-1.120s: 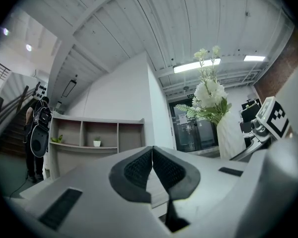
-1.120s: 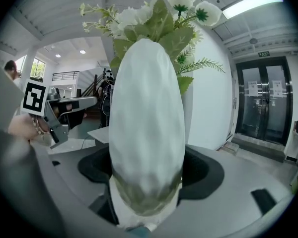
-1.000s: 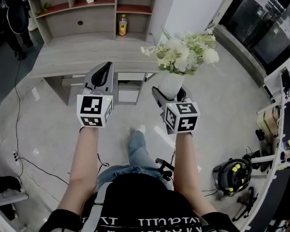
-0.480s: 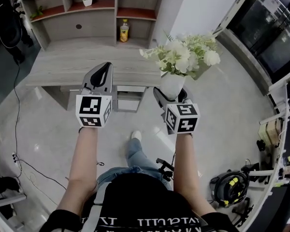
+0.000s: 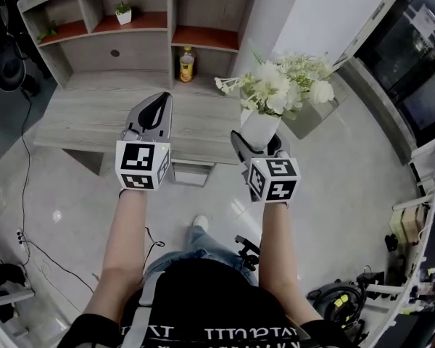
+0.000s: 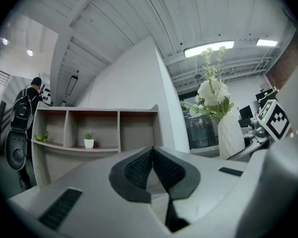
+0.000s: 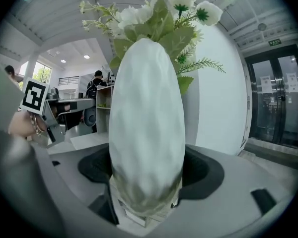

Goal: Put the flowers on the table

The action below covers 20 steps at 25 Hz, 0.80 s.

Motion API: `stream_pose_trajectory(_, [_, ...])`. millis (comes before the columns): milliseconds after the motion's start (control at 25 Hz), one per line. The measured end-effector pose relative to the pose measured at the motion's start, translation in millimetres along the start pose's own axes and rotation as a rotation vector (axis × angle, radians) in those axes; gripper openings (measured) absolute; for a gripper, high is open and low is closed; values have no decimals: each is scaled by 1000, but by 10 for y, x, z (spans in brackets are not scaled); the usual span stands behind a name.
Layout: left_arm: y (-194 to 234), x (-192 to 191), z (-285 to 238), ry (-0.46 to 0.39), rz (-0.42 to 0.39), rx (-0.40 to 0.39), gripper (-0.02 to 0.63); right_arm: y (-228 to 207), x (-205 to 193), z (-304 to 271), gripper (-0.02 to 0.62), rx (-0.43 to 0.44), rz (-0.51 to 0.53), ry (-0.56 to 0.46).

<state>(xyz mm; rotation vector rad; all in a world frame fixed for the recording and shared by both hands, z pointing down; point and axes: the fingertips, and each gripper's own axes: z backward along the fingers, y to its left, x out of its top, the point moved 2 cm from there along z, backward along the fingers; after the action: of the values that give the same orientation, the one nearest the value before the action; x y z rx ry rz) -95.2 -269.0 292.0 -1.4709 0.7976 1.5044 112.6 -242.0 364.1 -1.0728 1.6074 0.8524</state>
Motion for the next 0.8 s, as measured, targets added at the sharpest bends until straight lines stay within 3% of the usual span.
stream_pose_trajectory(400, [71, -99, -869, 21, -34, 48, 11, -527, 87, -780, 391, 64, -10, -31])
stream_pose_trajectory(800, [25, -410, -1163, 69, -21, 45, 11, -703, -85, -1145, 391, 98, 20, -28])
